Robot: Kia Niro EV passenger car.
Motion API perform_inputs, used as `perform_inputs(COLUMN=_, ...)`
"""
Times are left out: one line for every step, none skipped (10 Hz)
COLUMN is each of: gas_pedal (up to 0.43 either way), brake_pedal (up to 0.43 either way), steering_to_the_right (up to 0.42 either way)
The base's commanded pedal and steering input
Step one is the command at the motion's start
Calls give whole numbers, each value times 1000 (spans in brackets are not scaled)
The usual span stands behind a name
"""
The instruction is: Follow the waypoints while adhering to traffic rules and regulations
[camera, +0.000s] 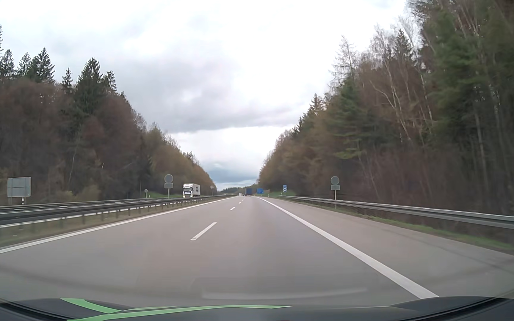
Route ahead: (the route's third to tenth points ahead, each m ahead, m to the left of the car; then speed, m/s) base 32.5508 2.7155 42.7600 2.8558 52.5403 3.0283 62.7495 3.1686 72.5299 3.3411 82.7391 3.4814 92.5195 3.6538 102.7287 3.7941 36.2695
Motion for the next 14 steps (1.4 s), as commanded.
perform_inputs(gas_pedal=378, brake_pedal=0, steering_to_the_right=-6)
perform_inputs(gas_pedal=378, brake_pedal=0, steering_to_the_right=-6)
perform_inputs(gas_pedal=378, brake_pedal=0, steering_to_the_right=-6)
perform_inputs(gas_pedal=378, brake_pedal=0, steering_to_the_right=-7)
perform_inputs(gas_pedal=378, brake_pedal=0, steering_to_the_right=-7)
perform_inputs(gas_pedal=378, brake_pedal=0, steering_to_the_right=-7)
perform_inputs(gas_pedal=378, brake_pedal=0, steering_to_the_right=-8)
perform_inputs(gas_pedal=378, brake_pedal=0, steering_to_the_right=-8)
perform_inputs(gas_pedal=378, brake_pedal=0, steering_to_the_right=-8)
perform_inputs(gas_pedal=378, brake_pedal=0, steering_to_the_right=-8)
perform_inputs(gas_pedal=378, brake_pedal=0, steering_to_the_right=-8)
perform_inputs(gas_pedal=378, brake_pedal=0, steering_to_the_right=-8)
perform_inputs(gas_pedal=378, brake_pedal=0, steering_to_the_right=-8)
perform_inputs(gas_pedal=378, brake_pedal=0, steering_to_the_right=-8)
